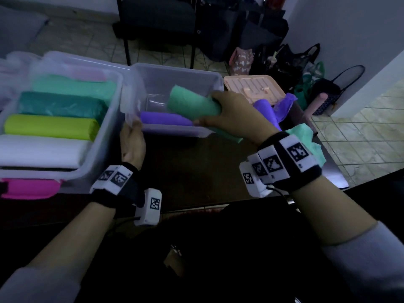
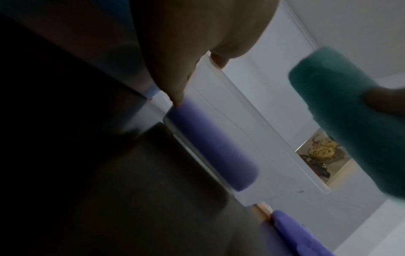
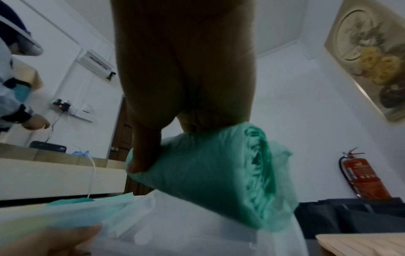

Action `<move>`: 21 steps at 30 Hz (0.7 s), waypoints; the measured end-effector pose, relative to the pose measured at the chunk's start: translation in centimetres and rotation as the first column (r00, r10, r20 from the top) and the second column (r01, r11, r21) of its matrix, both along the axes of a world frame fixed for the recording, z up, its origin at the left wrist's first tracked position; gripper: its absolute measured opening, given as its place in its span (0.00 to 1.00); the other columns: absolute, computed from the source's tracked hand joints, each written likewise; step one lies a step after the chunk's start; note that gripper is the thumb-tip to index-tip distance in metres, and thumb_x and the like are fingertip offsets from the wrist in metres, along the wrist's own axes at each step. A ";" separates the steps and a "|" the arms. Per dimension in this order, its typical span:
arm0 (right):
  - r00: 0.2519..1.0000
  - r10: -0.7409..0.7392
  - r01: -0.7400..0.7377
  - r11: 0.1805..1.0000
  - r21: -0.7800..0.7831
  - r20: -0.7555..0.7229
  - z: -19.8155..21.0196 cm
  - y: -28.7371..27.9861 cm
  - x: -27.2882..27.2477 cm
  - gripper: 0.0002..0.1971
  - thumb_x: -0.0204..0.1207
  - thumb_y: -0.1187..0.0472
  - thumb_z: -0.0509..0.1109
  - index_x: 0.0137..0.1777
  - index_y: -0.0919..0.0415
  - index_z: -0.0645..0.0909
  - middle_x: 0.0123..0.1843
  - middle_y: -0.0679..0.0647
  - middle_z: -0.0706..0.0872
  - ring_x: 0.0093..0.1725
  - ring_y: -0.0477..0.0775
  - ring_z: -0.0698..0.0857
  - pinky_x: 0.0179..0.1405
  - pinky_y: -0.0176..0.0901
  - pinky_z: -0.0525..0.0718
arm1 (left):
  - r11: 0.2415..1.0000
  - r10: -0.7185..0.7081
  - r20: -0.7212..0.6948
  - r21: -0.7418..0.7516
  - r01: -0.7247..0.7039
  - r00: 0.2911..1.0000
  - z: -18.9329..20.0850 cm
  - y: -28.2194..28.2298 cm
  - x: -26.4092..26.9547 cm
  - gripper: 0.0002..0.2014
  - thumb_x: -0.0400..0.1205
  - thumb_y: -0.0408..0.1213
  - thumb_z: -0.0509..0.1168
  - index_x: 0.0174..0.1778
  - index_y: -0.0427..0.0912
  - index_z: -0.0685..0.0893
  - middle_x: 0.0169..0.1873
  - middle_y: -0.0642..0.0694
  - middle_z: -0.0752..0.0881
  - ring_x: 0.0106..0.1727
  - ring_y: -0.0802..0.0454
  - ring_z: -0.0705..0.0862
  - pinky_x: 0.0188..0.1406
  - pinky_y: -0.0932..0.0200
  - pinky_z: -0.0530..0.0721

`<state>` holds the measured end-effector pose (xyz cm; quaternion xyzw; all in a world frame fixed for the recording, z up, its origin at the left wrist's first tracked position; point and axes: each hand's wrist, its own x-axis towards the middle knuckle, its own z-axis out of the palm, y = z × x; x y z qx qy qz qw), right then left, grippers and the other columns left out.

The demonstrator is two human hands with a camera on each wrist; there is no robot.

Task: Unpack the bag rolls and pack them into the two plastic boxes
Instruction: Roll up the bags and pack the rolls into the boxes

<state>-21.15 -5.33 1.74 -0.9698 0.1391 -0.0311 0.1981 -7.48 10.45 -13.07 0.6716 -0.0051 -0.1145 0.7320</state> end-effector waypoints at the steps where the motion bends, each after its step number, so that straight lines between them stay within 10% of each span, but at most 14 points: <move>1: 1.000 0.004 -0.004 1.000 -0.010 0.020 0.1 0.3 1.0 0.26 0.71 0.46 0.74 0.63 0.61 0.76 0.50 0.48 0.77 0.47 0.45 0.75 0.35 0.30 0.68 | 1.000 -0.008 0.000 -0.015 0.008 1.000 0.0 0.3 -0.4 0.34 0.71 0.54 0.58 0.65 0.32 0.77 0.66 0.26 0.75 0.71 0.32 0.72 0.74 0.34 0.67; 7: 0.998 0.054 -0.055 0.995 -0.082 -0.012 -1.7 2.1 7.5 0.27 0.71 0.50 0.75 0.66 0.63 0.74 0.64 0.57 0.81 0.60 0.54 0.79 0.49 0.37 0.70 | 0.997 -0.060 0.094 0.062 0.055 0.994 0.4 1.6 -2.3 0.22 0.85 0.45 0.53 0.67 0.34 0.77 0.63 0.33 0.82 0.67 0.38 0.79 0.71 0.42 0.73; 21: 0.958 0.025 -0.087 0.975 -0.204 -0.287 -5.1 1.7 13.2 0.27 0.78 0.50 0.68 0.72 0.66 0.71 0.71 0.62 0.75 0.71 0.62 0.72 0.67 0.45 0.68 | 0.989 -0.091 0.029 -0.114 0.094 0.995 -1.4 2.1 -2.1 0.33 0.76 0.51 0.56 0.79 0.46 0.65 0.75 0.49 0.72 0.76 0.52 0.69 0.79 0.46 0.64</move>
